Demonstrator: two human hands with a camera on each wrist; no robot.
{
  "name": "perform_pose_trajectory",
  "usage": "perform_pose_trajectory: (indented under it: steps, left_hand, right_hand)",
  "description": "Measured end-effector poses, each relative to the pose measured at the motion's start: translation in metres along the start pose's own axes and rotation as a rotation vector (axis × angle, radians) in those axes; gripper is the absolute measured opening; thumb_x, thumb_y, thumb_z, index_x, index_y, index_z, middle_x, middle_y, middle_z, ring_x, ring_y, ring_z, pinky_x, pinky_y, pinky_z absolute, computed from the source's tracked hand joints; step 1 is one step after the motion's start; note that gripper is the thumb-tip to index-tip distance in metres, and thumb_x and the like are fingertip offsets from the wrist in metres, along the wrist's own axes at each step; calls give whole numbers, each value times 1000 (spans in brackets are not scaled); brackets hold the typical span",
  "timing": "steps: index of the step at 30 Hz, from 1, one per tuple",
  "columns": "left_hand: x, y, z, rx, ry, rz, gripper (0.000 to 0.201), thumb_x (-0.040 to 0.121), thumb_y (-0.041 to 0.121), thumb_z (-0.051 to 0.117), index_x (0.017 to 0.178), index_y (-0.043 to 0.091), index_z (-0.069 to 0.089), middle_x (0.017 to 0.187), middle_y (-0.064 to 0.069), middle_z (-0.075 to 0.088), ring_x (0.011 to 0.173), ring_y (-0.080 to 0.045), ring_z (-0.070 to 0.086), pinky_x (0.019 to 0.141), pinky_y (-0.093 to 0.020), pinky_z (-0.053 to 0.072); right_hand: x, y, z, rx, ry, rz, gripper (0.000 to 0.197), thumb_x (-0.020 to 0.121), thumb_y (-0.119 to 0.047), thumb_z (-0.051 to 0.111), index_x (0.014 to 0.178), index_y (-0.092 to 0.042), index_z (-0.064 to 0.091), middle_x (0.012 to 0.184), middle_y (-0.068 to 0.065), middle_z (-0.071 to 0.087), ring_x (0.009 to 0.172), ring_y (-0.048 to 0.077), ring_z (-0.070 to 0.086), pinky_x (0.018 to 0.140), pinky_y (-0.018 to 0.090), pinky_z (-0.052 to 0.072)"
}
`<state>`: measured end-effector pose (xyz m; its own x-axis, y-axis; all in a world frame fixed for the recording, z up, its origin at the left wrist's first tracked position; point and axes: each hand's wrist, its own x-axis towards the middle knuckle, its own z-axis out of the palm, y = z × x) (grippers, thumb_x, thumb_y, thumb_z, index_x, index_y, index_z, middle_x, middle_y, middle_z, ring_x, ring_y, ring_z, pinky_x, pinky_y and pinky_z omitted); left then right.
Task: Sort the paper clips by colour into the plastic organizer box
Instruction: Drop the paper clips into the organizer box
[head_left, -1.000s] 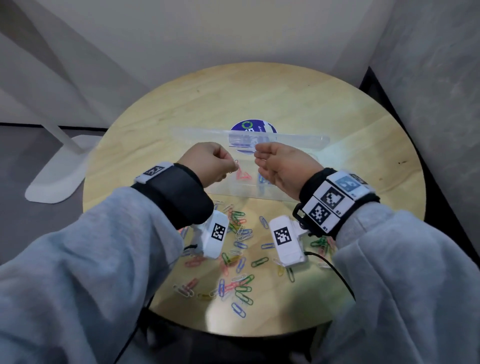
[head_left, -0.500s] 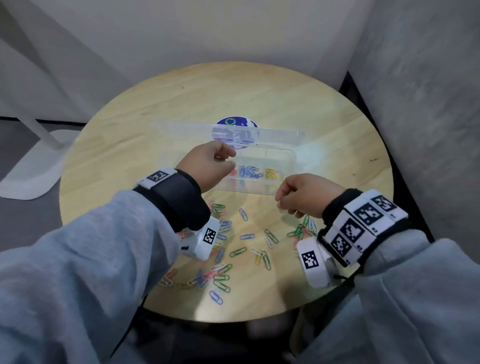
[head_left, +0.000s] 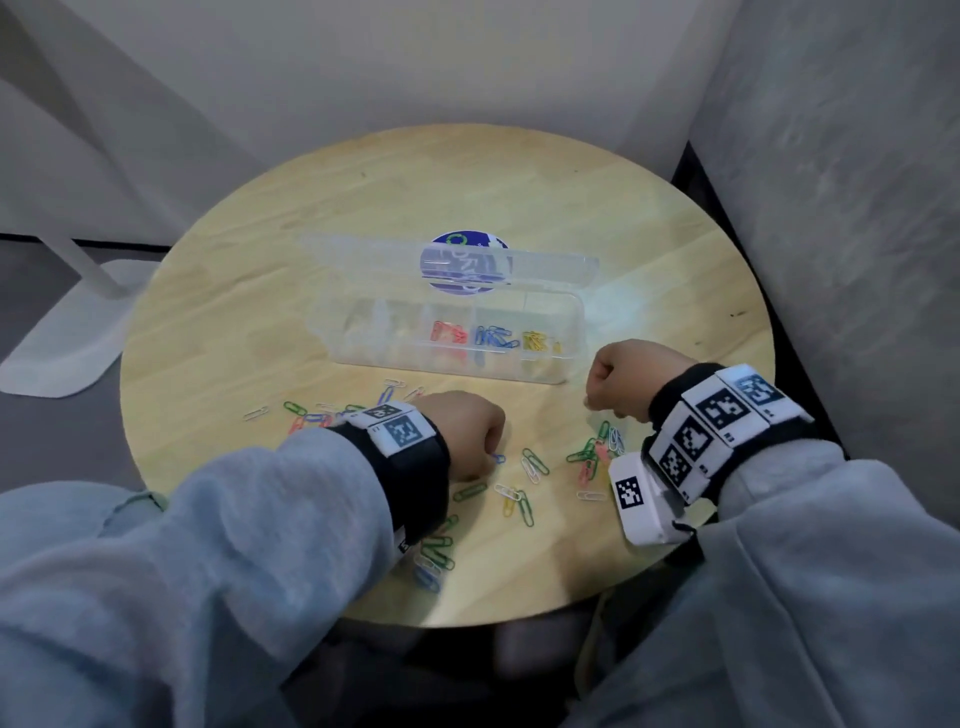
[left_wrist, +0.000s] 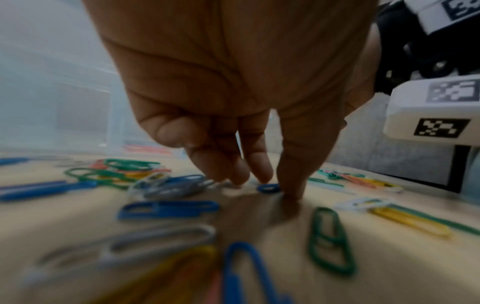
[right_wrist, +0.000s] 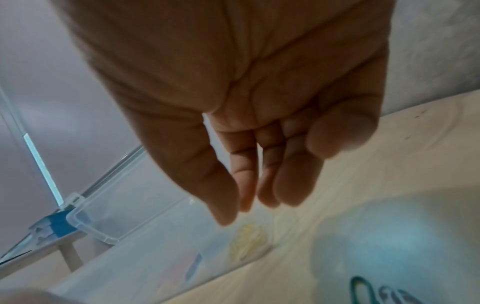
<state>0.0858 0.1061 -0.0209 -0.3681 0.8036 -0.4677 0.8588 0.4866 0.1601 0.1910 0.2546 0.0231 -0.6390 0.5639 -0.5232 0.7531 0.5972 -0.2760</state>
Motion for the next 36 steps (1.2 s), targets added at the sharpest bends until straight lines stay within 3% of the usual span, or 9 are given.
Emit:
perform_pose_trajectory:
  steps: [3, 7, 12, 17, 20, 22, 25, 30, 36]
  left_hand:
    - [2, 3, -2, 12, -14, -4, 5, 82, 28, 60, 81, 28, 55, 88, 6, 54, 81, -18, 49, 66, -26, 34]
    - [4, 4, -5, -4, 31, 15, 18, 79, 30, 62, 95, 26, 55, 100, 3, 59, 89, -22, 54, 71, -28, 40]
    - [8, 22, -5, -51, 23, 178, 21, 79, 27, 61, 100, 28, 58, 91, 6, 51, 86, -20, 51, 72, -29, 40]
    - [18, 35, 1, 29, -15, 196, 16, 83, 34, 60, 98, 27, 61, 105, 1, 61, 97, -23, 58, 74, -33, 45]
    - [21, 35, 1, 57, -24, 178, 16, 85, 33, 61, 97, 23, 61, 106, 0, 62, 94, -21, 56, 67, -28, 34]
    - [21, 33, -1, 64, -32, 146, 17, 86, 32, 60, 98, 21, 61, 106, 0, 62, 86, -20, 50, 67, -27, 31]
    - [18, 26, -3, 38, -23, 94, 11, 85, 29, 59, 93, 22, 61, 102, 0, 62, 83, -18, 47, 68, -27, 33]
    - [13, 16, -7, -18, 51, 84, 6, 84, 24, 56, 80, 26, 51, 90, 7, 50, 85, -17, 49, 64, -25, 31]
    - [7, 17, -17, -524, 67, 75, 21, 78, 10, 57, 63, 20, 46, 64, 6, 55, 62, -13, 54, 64, -26, 48]
  right_hand:
    - [1, 4, -5, -35, 14, 24, 23, 86, -14, 58, 67, -15, 44, 66, 0, 49, 54, 13, 40, 50, 23, 35]
    - [-2, 13, -7, -87, -28, 100, 6, 86, -13, 58, 90, -9, 55, 71, 2, 51, 63, 18, 48, 60, 28, 42]
    - [-3, 13, 5, -219, -112, 113, 30, 83, -18, 64, 111, -7, 59, 108, 9, 65, 97, 26, 62, 81, 33, 50]
    - [1, 10, 17, -297, -113, 68, 30, 84, -17, 61, 113, -10, 56, 115, 9, 62, 88, 22, 53, 69, 28, 43]
    - [11, 8, 20, -340, -153, 70, 35, 86, -24, 61, 116, -5, 59, 118, 11, 63, 93, 24, 56, 73, 30, 46]
    - [18, 8, 22, -372, -189, 76, 36, 88, -30, 60, 113, -4, 61, 116, 11, 64, 93, 24, 57, 81, 31, 47]
    - [24, 9, 23, -358, -187, 74, 26, 87, -33, 59, 98, -9, 60, 101, 8, 62, 86, 23, 54, 77, 30, 44]
    - [15, 20, 17, -303, -110, 72, 33, 86, -31, 62, 109, -7, 63, 110, 8, 67, 90, 23, 60, 79, 31, 48]
    - [7, 26, 27, -288, -148, -21, 43, 73, -16, 73, 108, -21, 49, 90, -3, 49, 75, 18, 52, 61, 27, 44]
